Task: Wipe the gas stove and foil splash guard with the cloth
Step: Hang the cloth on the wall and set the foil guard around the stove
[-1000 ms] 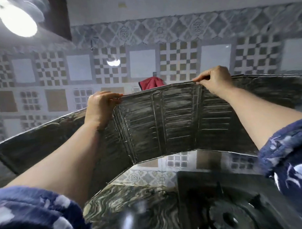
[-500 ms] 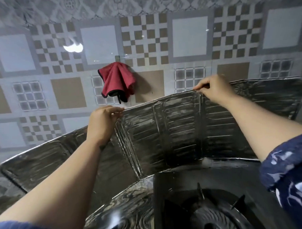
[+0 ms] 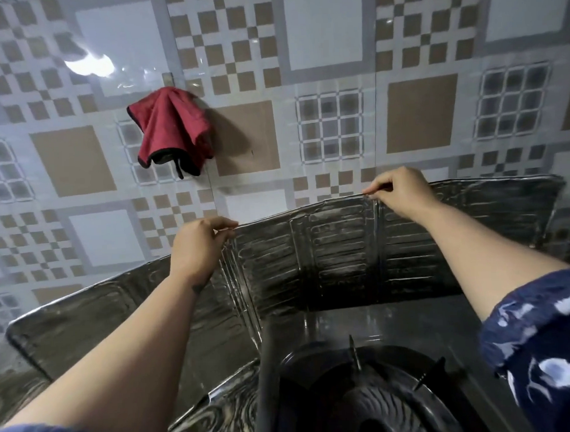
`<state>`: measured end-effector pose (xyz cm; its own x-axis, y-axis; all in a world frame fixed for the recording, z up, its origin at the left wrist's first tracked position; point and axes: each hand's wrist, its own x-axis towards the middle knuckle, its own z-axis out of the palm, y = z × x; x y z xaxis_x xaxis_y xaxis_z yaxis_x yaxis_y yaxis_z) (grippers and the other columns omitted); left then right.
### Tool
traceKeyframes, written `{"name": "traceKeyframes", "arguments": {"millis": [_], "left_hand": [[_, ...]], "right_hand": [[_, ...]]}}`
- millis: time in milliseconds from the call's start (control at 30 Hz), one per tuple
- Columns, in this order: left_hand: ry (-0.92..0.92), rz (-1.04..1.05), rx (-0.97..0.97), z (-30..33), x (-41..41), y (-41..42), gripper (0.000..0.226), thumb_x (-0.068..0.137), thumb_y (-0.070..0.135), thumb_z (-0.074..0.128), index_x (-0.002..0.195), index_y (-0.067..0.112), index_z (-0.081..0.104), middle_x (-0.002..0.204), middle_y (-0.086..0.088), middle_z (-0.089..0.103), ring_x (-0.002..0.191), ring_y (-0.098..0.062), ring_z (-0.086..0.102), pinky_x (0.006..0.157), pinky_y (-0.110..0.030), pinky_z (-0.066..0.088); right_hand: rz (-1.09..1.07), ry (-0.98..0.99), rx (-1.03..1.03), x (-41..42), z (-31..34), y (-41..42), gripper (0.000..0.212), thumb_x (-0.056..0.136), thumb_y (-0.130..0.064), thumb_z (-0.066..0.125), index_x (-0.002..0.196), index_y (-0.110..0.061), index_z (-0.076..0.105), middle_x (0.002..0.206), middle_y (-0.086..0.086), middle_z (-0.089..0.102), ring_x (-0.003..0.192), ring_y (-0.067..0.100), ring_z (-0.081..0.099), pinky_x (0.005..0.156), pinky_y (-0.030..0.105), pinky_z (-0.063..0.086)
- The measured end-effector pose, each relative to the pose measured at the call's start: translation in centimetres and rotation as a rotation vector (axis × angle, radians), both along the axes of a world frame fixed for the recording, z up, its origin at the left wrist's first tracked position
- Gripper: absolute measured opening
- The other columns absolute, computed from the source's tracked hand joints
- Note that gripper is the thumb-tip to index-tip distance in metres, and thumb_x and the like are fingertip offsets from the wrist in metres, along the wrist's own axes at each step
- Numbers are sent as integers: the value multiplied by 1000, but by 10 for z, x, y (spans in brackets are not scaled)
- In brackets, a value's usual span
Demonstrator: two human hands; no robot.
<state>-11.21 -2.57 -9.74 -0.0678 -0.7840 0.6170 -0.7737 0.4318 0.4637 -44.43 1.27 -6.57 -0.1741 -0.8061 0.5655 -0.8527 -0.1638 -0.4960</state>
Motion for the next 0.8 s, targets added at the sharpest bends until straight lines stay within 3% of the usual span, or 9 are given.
{"name": "traceKeyframes", "arguments": {"millis": [167,433,567,667,800], "left_hand": [[-57,14,15,-6,-12,-7,17,89,24,64,103,22,73,102,-3,74,91,-19,67,75,-28,48],[-103,-6,23,-7,-15,-14,16,89,26,63,102,27,73,104,0,74,94,-19,67,81,-35,54],[-96,-70,88,-5,-12,-16,19,89,24,63,106,25,72,102,-1,74,90,-17,67,83,-37,55],[-100,-104,110,-3,-8,-13,23,90,22,62,111,22,71,105,-3,73,92,-18,67,86,-37,54],[-175,-113,140,-1,5,-7,33,93,12,56,122,23,64,123,-4,67,107,-22,63,92,-38,52]], "right_hand": [[-7,-24,45,-10,-19,-5,16,85,-6,67,96,-14,75,107,6,72,104,21,63,91,23,40],[30,103,49,32,-29,-14,22,88,-20,65,106,-29,72,113,-2,71,107,22,62,100,41,46],[205,106,54,95,-28,-23,23,90,-19,62,111,-25,70,114,-3,70,106,15,63,96,30,45],[258,114,61,135,-36,-36,24,91,-18,60,111,-27,71,118,-5,69,113,15,60,103,36,44],[214,55,40,151,-43,-46,26,92,-13,58,107,-28,72,117,-5,70,111,18,61,101,38,47]]}}
